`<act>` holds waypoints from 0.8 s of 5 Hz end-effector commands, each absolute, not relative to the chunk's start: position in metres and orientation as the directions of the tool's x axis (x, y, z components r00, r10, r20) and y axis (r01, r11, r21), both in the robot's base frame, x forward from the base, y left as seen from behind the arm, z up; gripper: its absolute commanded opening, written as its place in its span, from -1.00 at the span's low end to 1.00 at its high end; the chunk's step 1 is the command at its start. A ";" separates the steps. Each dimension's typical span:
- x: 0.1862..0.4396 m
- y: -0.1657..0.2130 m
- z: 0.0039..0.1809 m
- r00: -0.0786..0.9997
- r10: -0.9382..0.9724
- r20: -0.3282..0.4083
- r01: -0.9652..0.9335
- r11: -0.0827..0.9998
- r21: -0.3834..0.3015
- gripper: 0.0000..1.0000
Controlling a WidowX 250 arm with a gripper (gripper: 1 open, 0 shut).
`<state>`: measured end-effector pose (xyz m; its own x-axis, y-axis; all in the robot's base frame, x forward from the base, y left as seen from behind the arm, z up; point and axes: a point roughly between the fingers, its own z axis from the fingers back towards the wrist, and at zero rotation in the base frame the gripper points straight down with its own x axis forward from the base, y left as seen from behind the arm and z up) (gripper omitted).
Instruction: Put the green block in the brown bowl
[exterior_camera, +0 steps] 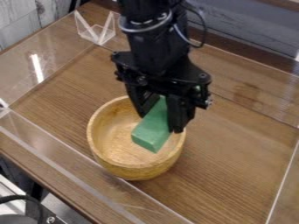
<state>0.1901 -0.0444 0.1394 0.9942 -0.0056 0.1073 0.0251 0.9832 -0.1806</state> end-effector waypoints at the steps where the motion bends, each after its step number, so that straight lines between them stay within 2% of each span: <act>1: 0.194 -0.042 0.145 0.990 0.003 0.141 0.024 0.982 -0.188 -1.00; 4: 0.193 -0.038 0.139 0.991 0.020 0.135 0.007 0.981 -0.196 -1.00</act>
<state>0.1889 -0.0401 0.1334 0.9944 0.0038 0.1059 0.0165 0.9816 -0.1904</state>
